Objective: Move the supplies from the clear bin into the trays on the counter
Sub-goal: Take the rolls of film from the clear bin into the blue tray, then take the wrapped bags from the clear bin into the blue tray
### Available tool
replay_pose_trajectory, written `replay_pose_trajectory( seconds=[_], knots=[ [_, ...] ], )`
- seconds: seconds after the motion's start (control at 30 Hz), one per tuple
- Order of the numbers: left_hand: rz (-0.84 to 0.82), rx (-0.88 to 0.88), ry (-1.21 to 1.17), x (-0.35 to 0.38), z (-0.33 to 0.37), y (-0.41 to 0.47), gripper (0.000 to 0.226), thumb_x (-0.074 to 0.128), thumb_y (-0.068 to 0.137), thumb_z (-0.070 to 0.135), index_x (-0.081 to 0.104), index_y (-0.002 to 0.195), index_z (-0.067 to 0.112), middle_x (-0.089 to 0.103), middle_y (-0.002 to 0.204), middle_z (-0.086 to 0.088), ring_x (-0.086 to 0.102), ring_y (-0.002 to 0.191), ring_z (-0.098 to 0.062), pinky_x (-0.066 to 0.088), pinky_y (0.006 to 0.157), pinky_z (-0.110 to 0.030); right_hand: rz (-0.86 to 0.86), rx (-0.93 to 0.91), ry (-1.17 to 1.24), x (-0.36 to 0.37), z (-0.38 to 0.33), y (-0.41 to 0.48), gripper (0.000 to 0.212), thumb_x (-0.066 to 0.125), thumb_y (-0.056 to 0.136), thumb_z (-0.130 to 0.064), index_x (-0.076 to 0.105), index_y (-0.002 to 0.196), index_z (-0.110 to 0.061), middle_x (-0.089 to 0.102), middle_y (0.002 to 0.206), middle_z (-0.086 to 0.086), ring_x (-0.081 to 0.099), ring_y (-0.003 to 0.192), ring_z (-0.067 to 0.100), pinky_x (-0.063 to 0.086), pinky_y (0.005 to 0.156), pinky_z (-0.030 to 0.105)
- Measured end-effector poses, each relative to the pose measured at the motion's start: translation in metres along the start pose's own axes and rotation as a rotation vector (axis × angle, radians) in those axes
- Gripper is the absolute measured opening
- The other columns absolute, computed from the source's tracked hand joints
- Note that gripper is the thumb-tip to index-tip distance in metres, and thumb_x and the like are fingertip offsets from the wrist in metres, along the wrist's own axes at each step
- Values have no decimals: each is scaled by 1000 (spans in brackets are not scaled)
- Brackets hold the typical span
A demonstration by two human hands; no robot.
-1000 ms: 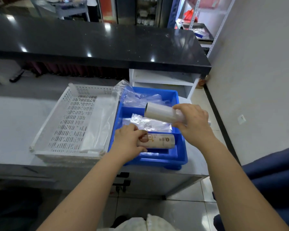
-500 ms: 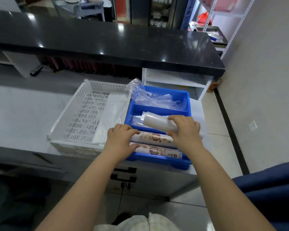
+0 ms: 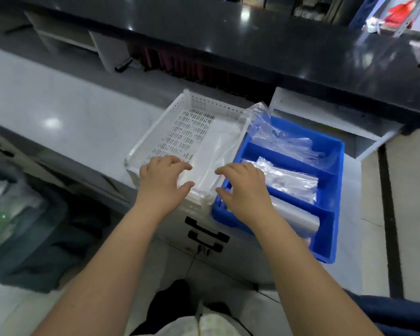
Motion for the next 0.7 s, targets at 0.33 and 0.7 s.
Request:
replay_pose_trajectory(
  seconds=[0.33,0.7],
  knots=[
    [199,-345,117,-103,-238,-53,37,67,80,47,63,113,30,60,113,1,46,110,-26,38,89,-44,-70,-396,-59,115,-233,116,32,58,84,-24,60,116,-20,62,117,1,48,110,30,34,89,41],
    [156,-696,207,-187,-539,-112,44,65,77,43,60,120,33,59,119,1,47,108,-27,38,86,-40,-218,-785,-45,277,-535,222,37,63,81,-24,58,118,-22,59,116,0,48,111,28,38,91,42]
  ],
)
Point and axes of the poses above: each hand's wrist, its own y-axis towards the middle knuckle, its own x-axis out of the palm, z = x × y, the point moved 4 cm from there along y, towards the middle knuckle
